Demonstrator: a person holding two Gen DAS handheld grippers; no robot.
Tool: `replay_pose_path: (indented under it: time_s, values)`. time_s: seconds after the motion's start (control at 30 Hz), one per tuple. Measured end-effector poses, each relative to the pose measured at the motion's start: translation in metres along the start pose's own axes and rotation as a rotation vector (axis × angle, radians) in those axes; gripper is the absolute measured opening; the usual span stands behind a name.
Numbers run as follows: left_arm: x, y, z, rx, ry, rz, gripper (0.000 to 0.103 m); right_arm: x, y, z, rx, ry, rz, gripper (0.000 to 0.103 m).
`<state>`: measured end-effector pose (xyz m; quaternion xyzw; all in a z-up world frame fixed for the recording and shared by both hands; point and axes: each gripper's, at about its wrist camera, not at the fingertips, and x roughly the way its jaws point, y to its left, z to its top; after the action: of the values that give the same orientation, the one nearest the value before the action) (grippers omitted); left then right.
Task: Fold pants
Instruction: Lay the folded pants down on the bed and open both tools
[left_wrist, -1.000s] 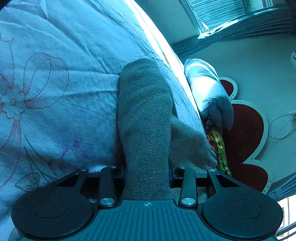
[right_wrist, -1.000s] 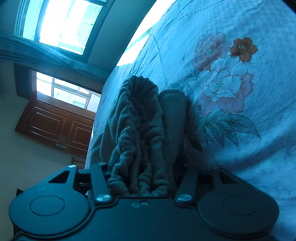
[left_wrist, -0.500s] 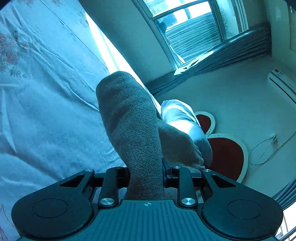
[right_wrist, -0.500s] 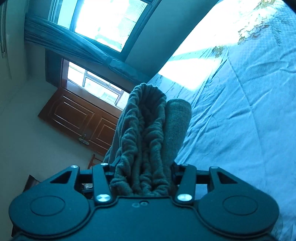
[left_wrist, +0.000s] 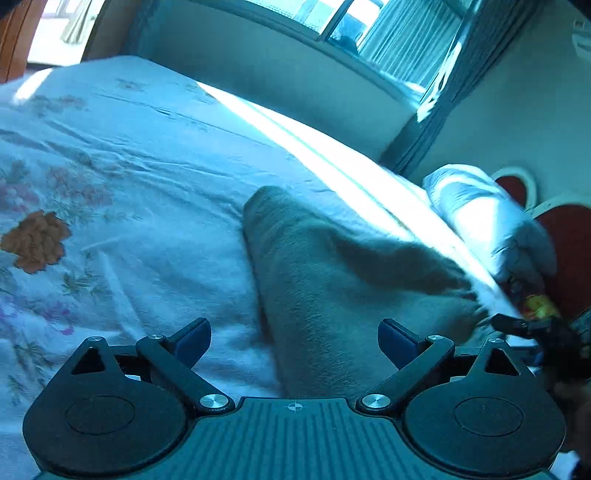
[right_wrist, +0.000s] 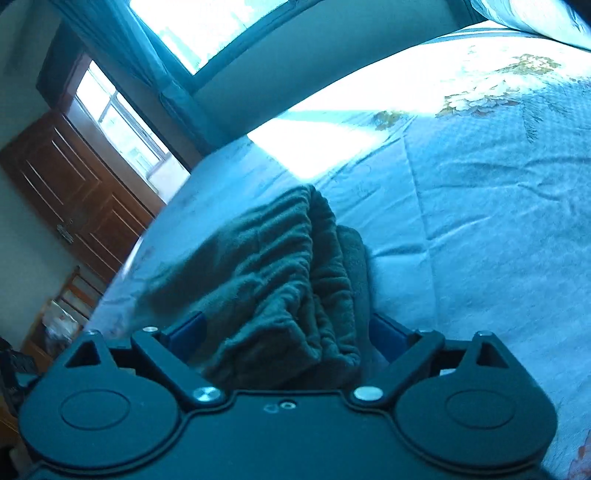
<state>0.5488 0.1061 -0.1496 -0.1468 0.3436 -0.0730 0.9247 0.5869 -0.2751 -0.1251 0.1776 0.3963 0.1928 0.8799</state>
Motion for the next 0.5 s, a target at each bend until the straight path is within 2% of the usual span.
replay_pose_path:
  time_s: [0.03, 0.07, 0.17, 0.23, 0.37, 0.5]
  values:
    - [0.009, -0.006, -0.004, 0.077, 0.031, 0.070, 0.103, 0.016, -0.001, -0.005, -0.044, 0.044, -0.061, 0.093]
    - [0.013, -0.008, -0.009, 0.091, 0.006, 0.076, 0.103, 0.015, 0.000, -0.009, -0.050, 0.026, -0.067, 0.094]
    - [-0.002, -0.002, -0.006, 0.025, 0.009, 0.091, 0.103, -0.006, 0.012, -0.008, 0.009, 0.008, -0.086, 0.096]
    - [-0.030, -0.001, -0.014, 0.049, -0.011, 0.134, 0.103, -0.037, 0.020, -0.012, -0.002, -0.044, -0.052, 0.097]
    - [-0.094, 0.000, -0.040, 0.111, -0.056, 0.165, 0.103, -0.091, 0.038, -0.031, -0.036, -0.090, -0.059, 0.097]
    - [-0.156, -0.012, -0.072, 0.105, -0.081, 0.158, 0.103, -0.141, 0.074, -0.065, -0.156, -0.111, -0.122, 0.097]
